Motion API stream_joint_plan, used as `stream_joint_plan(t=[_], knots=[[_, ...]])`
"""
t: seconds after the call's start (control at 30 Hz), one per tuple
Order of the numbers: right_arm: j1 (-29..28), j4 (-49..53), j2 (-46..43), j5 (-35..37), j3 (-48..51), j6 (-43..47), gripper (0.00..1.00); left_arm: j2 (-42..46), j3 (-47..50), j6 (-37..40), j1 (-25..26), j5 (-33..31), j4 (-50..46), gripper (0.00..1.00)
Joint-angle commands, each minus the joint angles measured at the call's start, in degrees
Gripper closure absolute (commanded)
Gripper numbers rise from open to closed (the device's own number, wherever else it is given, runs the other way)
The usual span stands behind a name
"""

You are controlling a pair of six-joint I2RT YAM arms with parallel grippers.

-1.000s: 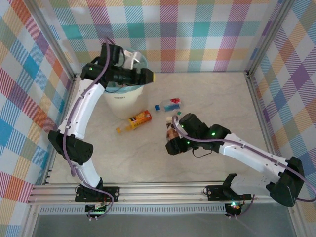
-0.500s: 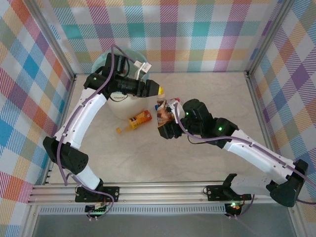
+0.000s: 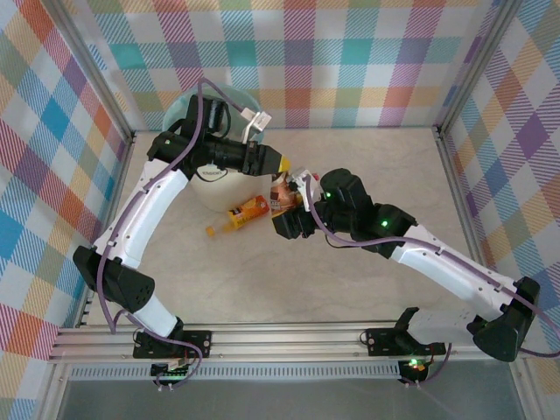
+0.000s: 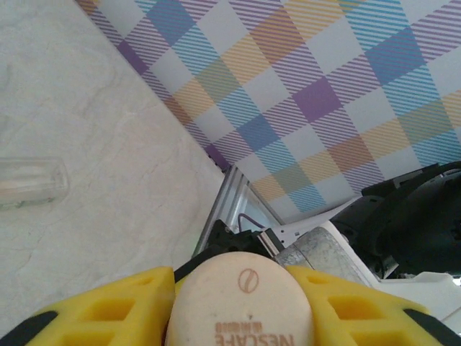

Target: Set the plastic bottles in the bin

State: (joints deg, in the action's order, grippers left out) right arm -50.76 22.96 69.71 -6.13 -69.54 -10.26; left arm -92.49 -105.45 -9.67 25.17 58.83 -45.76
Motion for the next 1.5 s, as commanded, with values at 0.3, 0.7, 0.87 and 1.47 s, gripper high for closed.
stream_joint_plan(t=[0.3,0.7,0.87,1.47], knots=[[0.23,-2.56,1.52,0.38,-3.35,1.47,0.35,0.54,-2.71,-2.02,1.11,-6.06,-0.39,0.98],[0.23,-2.14,-0.73,7.41,-3.6,1.52,0.02,2.78,-8.0,-6.35,0.68,-17.7,0.47,1.0],[0.23,-2.31,-2.59,9.62,-3.51,1.87,0.0,3.92,-11.46,-8.03,-0.39,-23.35,0.93,1.0],[0.2,-3.28,-6.24,12.28,-3.95,4.13,0.0,0.14,-32.2,-12.82,-10.8,-36.51,0.92,1.0]])
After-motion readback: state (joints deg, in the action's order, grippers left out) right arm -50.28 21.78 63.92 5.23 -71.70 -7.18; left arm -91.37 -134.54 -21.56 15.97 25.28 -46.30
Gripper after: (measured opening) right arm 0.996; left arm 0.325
